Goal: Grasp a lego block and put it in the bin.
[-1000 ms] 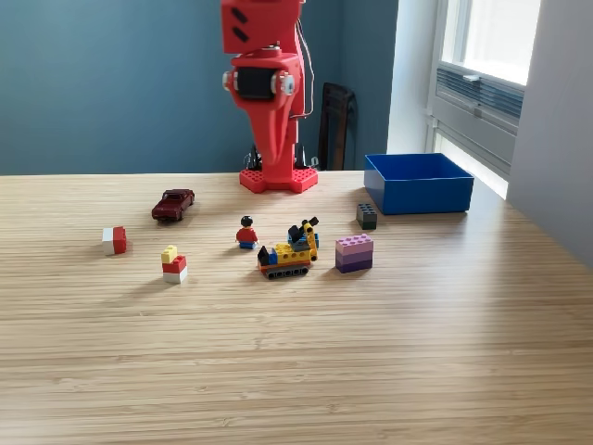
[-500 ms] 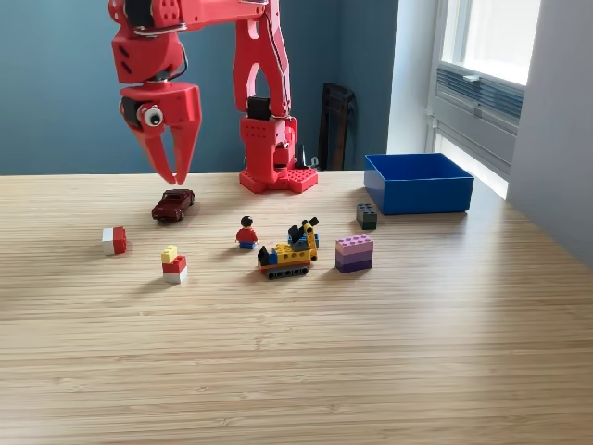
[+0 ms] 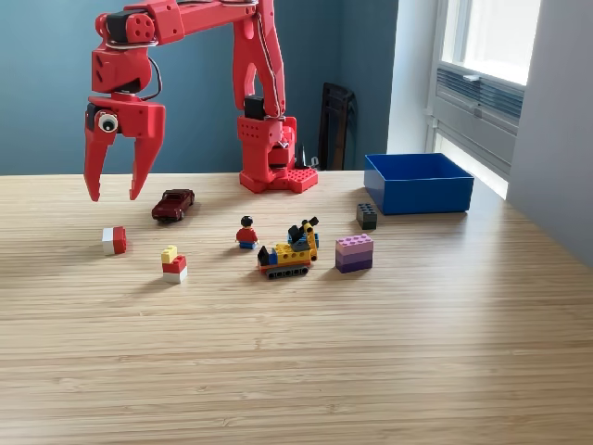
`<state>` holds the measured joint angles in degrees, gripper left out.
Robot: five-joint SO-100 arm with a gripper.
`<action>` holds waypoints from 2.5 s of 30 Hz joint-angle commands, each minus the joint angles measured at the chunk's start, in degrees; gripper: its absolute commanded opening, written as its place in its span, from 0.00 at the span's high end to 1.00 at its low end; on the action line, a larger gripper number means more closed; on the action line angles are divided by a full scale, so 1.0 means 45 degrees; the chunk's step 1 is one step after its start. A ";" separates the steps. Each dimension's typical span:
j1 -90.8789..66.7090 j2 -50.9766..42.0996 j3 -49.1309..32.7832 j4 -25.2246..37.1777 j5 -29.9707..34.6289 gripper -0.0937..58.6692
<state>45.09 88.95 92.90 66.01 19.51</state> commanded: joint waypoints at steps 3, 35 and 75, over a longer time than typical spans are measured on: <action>-0.0117 0.0215 -0.0859 -0.0156 0.0215 0.58; -0.0195 -0.3672 -0.3340 -0.0156 -0.0781 0.60; -0.0781 -0.5566 -0.6367 0.2754 -0.1797 1.00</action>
<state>44.30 61.79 67.68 77.96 12.92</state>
